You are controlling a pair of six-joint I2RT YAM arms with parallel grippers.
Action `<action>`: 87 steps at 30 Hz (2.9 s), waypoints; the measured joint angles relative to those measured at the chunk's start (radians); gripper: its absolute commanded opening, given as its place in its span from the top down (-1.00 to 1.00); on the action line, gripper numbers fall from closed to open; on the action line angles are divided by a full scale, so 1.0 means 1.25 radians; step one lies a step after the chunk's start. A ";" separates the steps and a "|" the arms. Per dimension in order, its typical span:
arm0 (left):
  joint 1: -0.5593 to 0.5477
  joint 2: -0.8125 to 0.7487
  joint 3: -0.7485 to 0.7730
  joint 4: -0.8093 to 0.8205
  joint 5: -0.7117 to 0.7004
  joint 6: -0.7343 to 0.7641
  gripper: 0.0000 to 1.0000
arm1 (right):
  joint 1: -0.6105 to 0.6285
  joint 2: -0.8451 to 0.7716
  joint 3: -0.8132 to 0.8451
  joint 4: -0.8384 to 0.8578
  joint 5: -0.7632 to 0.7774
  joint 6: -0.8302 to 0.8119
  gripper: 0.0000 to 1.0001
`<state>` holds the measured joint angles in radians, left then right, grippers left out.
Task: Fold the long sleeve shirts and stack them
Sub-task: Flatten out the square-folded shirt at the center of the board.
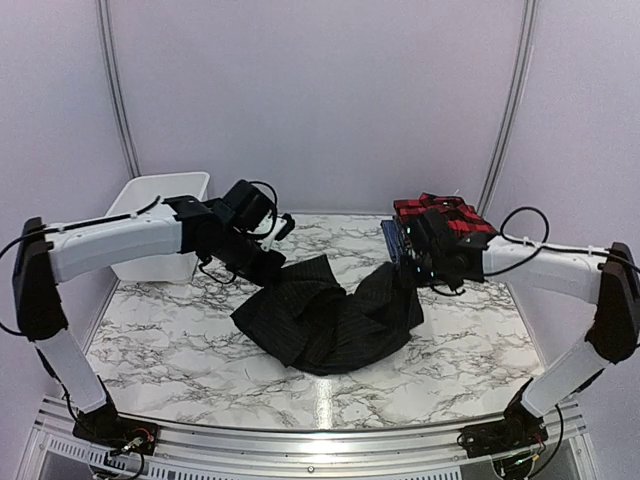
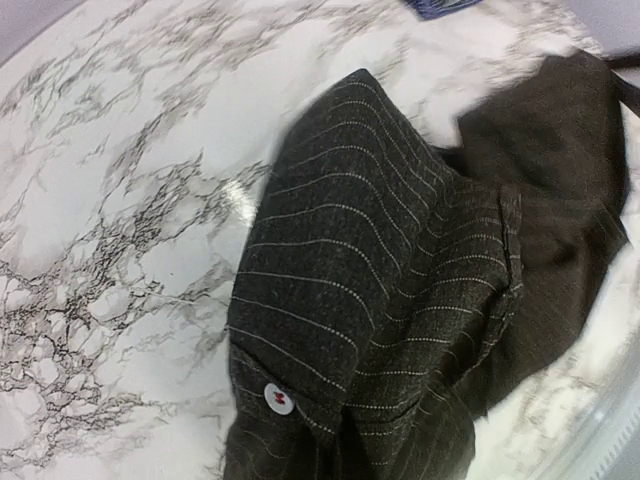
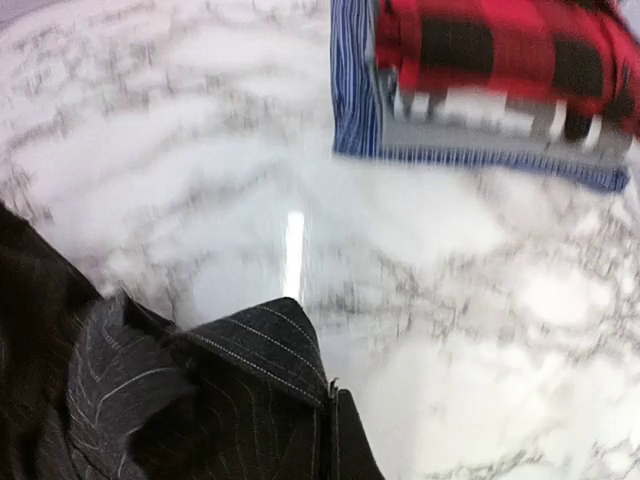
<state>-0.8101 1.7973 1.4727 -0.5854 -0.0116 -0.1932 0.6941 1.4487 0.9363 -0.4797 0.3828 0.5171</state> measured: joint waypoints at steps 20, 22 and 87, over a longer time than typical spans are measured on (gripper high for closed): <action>-0.140 -0.379 -0.323 0.005 0.118 -0.168 -0.25 | -0.061 0.586 0.817 -0.077 -0.062 -0.369 -0.35; -0.110 -0.338 -0.297 0.024 0.085 -0.184 -0.18 | -0.049 0.500 0.677 -0.065 -0.073 -0.351 -0.35; -0.018 -0.151 -0.226 0.148 -0.146 -0.219 1.00 | 0.020 0.395 0.249 0.176 -0.166 -0.193 -0.35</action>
<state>-0.8322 1.6081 1.1904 -0.4004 -0.1936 -0.4667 0.7197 1.9423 1.2472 -0.2596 0.1757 0.2760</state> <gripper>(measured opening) 0.008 0.719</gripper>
